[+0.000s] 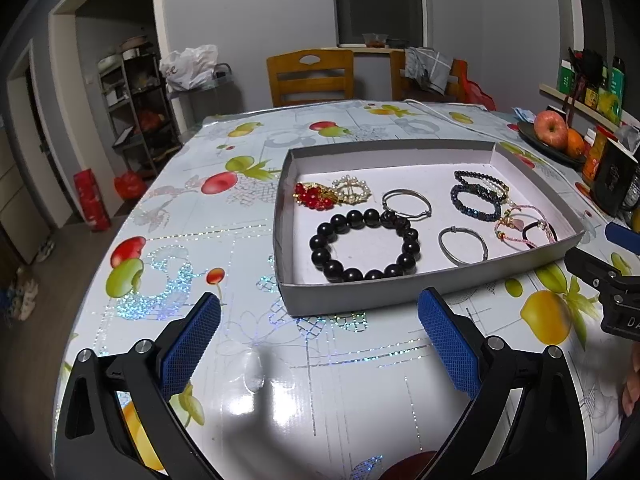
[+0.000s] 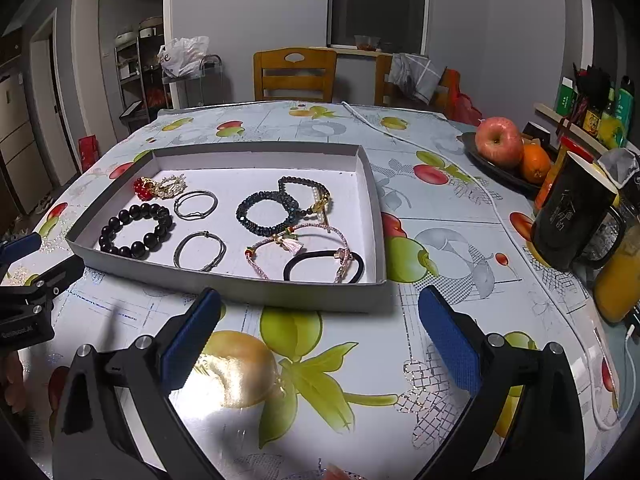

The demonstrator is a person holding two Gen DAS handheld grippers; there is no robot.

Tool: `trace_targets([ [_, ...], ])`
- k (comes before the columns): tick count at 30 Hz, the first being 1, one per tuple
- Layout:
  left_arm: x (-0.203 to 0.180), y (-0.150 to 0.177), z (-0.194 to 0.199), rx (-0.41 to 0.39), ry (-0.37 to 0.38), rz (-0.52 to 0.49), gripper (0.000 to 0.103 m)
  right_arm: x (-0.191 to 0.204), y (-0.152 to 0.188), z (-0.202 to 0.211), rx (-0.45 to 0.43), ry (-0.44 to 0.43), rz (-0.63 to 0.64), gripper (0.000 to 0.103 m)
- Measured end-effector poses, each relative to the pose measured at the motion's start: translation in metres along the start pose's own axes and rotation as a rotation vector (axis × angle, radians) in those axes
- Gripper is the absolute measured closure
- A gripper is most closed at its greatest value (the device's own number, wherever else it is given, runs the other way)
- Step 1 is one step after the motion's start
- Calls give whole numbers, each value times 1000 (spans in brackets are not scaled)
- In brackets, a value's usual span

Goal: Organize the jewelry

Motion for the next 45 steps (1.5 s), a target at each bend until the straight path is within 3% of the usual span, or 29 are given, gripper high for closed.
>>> trace_targets([
  [45,-4,1,-1,10,8,-4,5,0,1,-1,6,-2,-1,6],
])
Point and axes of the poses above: each gripper's, at about its wrist camera, not at the fingertips, and z roughly against the way its jaws point, x to its left, y to its underside, the point moved 3 cm from there along -z, roughly the way its jaws point, and after that the axes turned 11 degrees about z, right-handed, at the moved point
